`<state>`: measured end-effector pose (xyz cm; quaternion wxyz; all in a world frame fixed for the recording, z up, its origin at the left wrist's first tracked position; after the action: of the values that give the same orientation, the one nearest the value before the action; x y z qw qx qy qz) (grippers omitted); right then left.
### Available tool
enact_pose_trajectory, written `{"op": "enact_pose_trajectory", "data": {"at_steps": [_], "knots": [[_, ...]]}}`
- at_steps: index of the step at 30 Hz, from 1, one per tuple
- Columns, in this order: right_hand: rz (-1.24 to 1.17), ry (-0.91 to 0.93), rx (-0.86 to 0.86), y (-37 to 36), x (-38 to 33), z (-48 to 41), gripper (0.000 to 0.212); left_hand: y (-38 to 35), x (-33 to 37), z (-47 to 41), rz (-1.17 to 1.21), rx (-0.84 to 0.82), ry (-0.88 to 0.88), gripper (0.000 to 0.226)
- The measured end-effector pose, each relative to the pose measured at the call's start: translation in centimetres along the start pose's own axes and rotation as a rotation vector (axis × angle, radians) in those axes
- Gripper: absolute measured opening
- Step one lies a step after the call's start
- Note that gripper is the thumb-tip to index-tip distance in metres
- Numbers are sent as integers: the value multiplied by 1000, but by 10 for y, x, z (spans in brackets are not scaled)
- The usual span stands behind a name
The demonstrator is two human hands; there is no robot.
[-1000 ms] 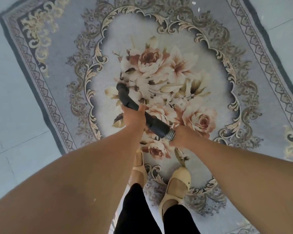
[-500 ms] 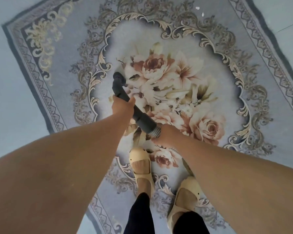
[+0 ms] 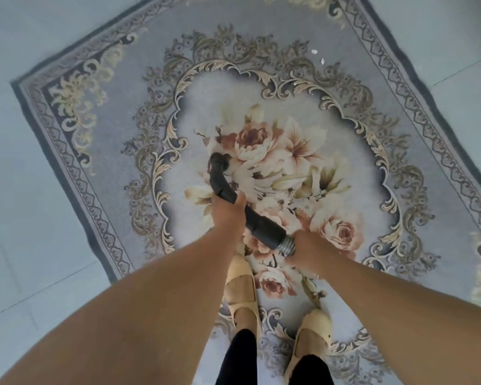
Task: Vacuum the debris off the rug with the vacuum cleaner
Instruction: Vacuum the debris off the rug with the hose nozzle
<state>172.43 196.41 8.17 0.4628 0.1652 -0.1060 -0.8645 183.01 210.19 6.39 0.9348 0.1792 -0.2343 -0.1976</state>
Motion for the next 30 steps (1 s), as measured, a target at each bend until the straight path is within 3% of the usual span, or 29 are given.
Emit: {"op": "enact_pose_trajectory", "data": {"at_steps": [4,7,10,14,18,22,25,30], "knots": [[-263,66,11,27,-56,-34,16,37,56,-55,-82,45,-70,53],[-373,67,-34,27,-64,-44,22,40,69,-63,-119,43,-78,51],[-280,4,-75,26,-33,-29,20,13,56,-38,-172,35,-75,59],[-132,-120,-109,23,27,-9,38,-34,29,6,-97,-61,19,69],[-166,-93,-70,29,22,-26,54,-36,45,-12,-90,-78,-4,64],[-234,-2,-17,56,-29,-69,25,-4,94,-63,-198,20,-108,57],[-274,47,-31,70,-43,-82,20,3,114,-81,-175,60,-106,53],[-273,-23,-22,73,31,-66,20,-56,106,-38,-178,18,-149,59]]}}
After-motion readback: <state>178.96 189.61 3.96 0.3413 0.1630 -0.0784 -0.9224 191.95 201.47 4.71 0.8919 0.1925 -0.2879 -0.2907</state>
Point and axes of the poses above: each hand's wrist, its own z-axis away from the middle knuckle, its own y-axis out of the back of the hand, x = y × z, the point moved 2 cm from there along -z, towards the middle knuckle, and after that the axes turned 4 degrees about -x, right-handed, at the moved point
